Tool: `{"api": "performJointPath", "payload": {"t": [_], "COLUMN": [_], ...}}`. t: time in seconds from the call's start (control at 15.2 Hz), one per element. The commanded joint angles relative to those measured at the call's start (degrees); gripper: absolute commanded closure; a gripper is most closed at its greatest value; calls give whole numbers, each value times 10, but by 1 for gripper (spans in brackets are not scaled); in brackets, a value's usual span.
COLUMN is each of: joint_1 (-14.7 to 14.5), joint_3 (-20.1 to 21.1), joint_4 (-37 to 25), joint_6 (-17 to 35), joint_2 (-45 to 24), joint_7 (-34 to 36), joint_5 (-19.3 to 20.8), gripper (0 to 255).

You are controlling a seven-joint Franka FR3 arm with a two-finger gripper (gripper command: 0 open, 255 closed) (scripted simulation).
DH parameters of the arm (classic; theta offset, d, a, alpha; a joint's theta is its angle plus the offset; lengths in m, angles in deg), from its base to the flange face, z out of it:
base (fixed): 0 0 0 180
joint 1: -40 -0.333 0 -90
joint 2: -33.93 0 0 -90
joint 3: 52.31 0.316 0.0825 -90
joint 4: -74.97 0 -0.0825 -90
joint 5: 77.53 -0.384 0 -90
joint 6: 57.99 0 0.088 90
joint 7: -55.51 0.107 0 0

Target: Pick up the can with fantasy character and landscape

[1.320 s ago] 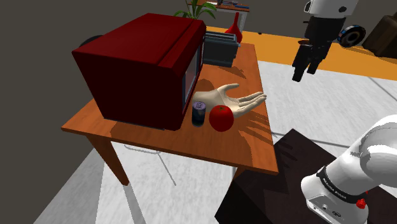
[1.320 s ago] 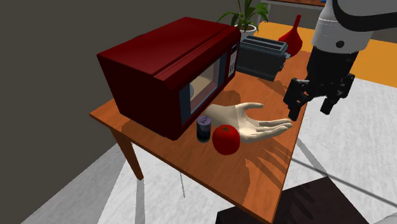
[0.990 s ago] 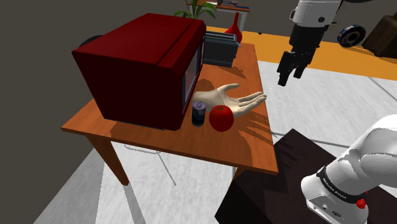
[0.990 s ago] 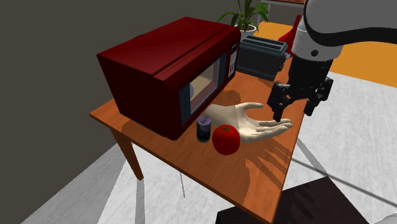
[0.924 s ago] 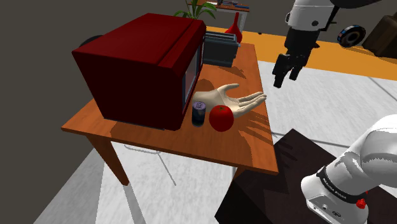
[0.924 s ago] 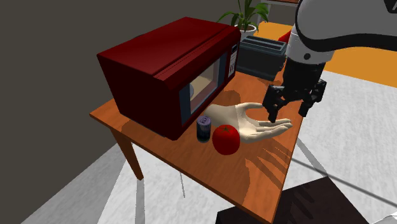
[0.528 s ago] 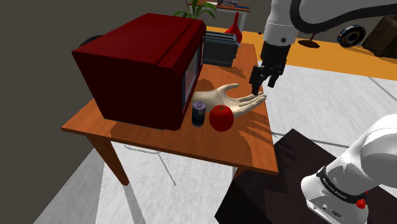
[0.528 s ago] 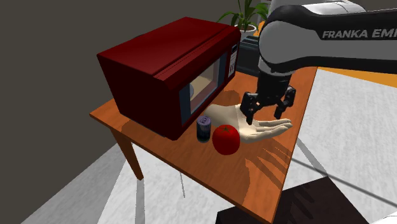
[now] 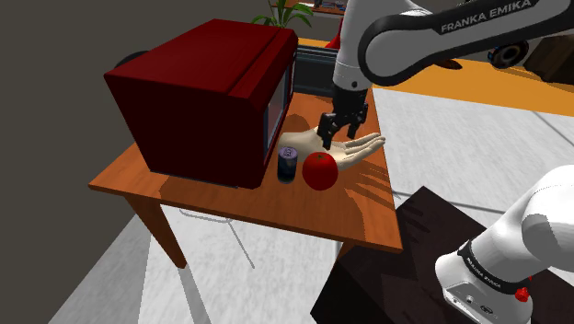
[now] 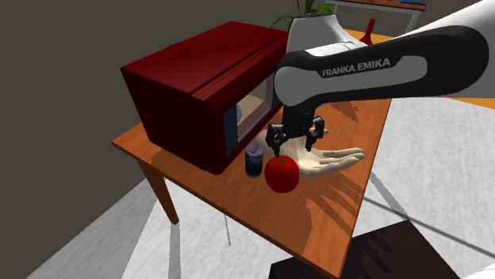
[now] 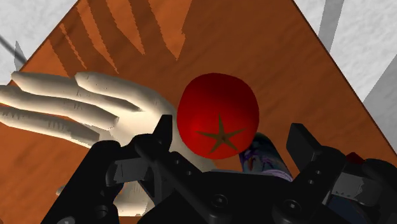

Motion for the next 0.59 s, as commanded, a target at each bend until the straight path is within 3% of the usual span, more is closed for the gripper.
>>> {"api": "performJointPath", "payload": {"t": [0.0, 0.53], "joint_1": [-1, -14], "joint_3": [11, 31], "joint_4": [-22, -128], "joint_6": [29, 113], "joint_2": [-45, -220], "joint_7": [18, 95], "joint_5": [10, 77], "gripper": [0, 0]}}
